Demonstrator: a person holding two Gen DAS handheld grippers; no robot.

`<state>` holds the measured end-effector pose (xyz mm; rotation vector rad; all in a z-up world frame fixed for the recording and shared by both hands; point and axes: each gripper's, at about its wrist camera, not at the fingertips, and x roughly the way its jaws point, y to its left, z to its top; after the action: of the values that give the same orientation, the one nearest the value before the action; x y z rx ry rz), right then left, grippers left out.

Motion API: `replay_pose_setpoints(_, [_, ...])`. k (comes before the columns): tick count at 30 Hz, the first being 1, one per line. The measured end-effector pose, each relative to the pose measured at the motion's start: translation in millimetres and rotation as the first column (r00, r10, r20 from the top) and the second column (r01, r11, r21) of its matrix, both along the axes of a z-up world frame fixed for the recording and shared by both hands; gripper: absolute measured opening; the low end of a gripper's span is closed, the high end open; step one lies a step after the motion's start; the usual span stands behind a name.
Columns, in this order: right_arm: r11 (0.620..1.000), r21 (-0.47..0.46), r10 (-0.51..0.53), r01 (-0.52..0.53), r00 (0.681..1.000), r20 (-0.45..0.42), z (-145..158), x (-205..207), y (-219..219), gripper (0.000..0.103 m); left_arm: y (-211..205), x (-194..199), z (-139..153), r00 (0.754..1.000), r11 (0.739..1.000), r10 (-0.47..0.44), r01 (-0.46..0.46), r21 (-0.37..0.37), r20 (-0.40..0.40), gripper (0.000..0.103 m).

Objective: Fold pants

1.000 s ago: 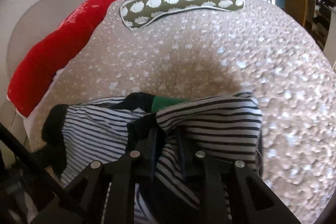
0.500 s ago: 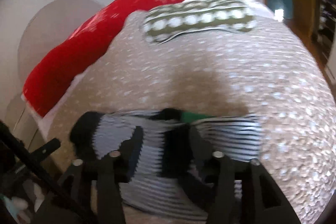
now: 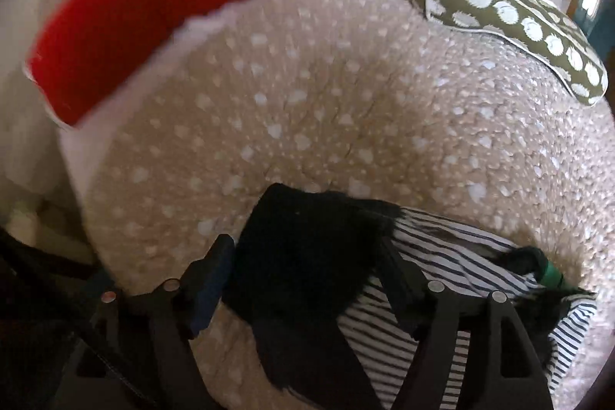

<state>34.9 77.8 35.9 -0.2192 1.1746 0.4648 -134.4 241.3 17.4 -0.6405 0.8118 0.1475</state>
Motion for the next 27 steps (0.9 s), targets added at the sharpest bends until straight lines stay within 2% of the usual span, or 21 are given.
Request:
replay_pose_setpoints(3, [0.995,-0.103,0.001,-0.001,1.0,-0.001,-15,-4,18,0.08,-1,1,1,1.0,1.0,-0.008,0.008,-0.003,0.0,0.06])
replay_pose_setpoints(4, [0.993,-0.121,0.002,-0.002,1.0,0.0,-19,-5,19,0.078,-2,1,1,1.0,1.0,-0.011,0.011,-0.002,0.0,0.06])
replay_pose_setpoints(6, [0.988,-0.154,0.011,-0.008,1.0,0.017,-22,-10,20,0.048,-5,-1,3,1.0,1.0,-0.021,0.021,0.001,0.005,0.06])
replay_pose_setpoints(9, [0.992,-0.124,0.003,0.002,0.999,0.041,-12,-12,9,0.03,-13,-1,6,0.999,0.999,-0.042,0.042,0.013,0.01,0.06])
replay_pose_setpoints(13, [0.999,-0.003,-0.033,0.033,0.998,0.056,9,-17,-20,0.027,-33,2,9,0.996,0.995,-0.094,0.094,0.03,0.009,0.06])
replay_pose_setpoints(17, [0.989,0.142,-0.06,0.05,0.996,0.064,32,-20,-50,0.027,-62,8,13,0.984,0.983,-0.179,0.179,0.031,0.005,0.06])
replay_pose_setpoints(22, [0.949,0.306,-0.111,0.082,0.991,0.08,52,-24,-102,0.028,-93,11,22,0.968,0.966,-0.249,0.249,0.063,0.004,0.06])
replay_pose_setpoints(27, [0.884,0.429,-0.247,0.184,0.964,0.096,55,-32,-190,0.03,-125,16,31,0.953,0.947,-0.304,0.302,0.107,-0.003,0.06])
